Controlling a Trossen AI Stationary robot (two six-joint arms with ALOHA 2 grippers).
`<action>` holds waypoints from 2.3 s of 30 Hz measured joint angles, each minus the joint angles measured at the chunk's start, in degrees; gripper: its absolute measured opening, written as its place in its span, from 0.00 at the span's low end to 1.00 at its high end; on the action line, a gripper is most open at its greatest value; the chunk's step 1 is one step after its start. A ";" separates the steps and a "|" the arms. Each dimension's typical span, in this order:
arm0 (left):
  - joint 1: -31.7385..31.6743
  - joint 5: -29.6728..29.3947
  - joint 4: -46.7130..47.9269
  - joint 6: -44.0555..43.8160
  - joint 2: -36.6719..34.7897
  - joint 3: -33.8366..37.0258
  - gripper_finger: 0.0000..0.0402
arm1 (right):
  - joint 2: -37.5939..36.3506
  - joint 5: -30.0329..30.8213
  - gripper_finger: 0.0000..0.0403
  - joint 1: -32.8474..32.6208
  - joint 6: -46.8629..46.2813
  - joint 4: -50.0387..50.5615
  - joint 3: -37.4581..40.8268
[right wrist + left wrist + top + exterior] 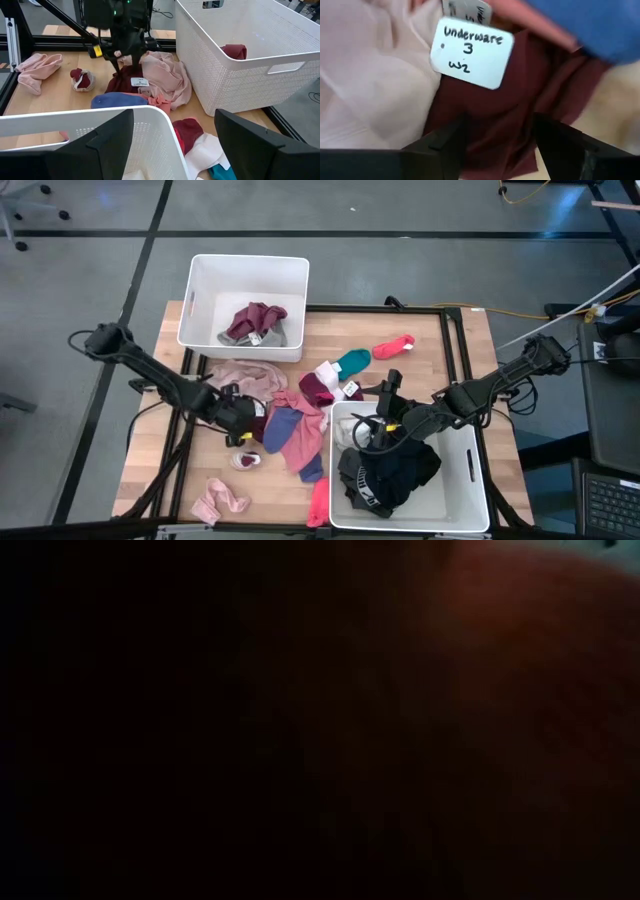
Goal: Sort clothes
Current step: Put the red underwear into the top white bin
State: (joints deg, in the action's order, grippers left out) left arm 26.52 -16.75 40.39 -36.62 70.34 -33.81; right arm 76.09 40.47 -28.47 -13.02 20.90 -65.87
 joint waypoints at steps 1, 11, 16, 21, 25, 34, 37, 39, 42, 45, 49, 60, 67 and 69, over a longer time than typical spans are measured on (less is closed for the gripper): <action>-0.02 -0.05 -0.39 0.09 0.69 0.56 0.52 | 0.00 0.00 0.69 0.01 -0.02 -0.02 0.00; -0.04 -0.38 -2.40 1.55 6.06 0.99 0.19 | 0.00 0.00 0.69 0.01 -0.06 0.01 0.00; -0.04 -0.12 -1.50 0.71 4.63 0.91 0.03 | 0.00 0.00 0.69 0.02 -0.09 0.05 0.00; 0.02 0.57 1.59 1.85 1.41 -3.71 0.04 | 0.00 0.00 0.69 0.02 -0.11 0.14 0.00; 0.02 1.74 7.30 5.65 -1.75 -10.45 0.02 | 0.00 0.00 0.69 0.00 -0.13 0.14 0.00; -0.02 -7.51 12.00 19.09 -10.55 -25.58 0.02 | 0.00 0.00 0.69 0.00 -0.13 0.11 0.00; -0.36 -16.07 11.67 24.99 -13.52 -28.92 0.01 | 0.00 0.00 0.69 0.00 -0.13 0.05 0.00; -1.31 -22.41 10.22 28.53 -15.60 -30.22 0.02 | 0.00 0.00 0.69 0.00 -0.13 0.01 0.00; -4.20 -30.68 6.86 34.17 -18.62 -30.72 0.03 | 0.00 0.00 0.69 0.00 -0.13 -0.02 0.00; -9.09 -33.96 3.71 39.33 -21.41 -30.72 0.02 | 0.00 0.00 0.69 0.02 -0.13 -0.04 0.00; -17.66 -33.85 1.28 43.44 -24.10 -30.72 0.02 | 0.00 0.00 0.69 0.01 -0.13 -0.15 0.00; -41.96 -18.53 0.59 47.78 -23.82 -28.33 0.02 | 0.00 1.44 0.69 0.02 -0.11 -0.26 0.00; -50.57 -18.04 1.11 47.15 -21.10 -27.34 0.11 | 0.00 1.49 0.69 0.02 -0.11 -0.18 0.00; -51.67 -17.95 0.82 46.31 -20.47 -27.36 0.13 | 0.00 1.49 0.69 0.02 -0.11 -0.13 0.00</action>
State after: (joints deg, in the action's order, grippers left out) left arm -25.15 -34.70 41.21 9.69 49.87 -61.17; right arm 76.09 41.95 -28.45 -13.13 20.77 -65.87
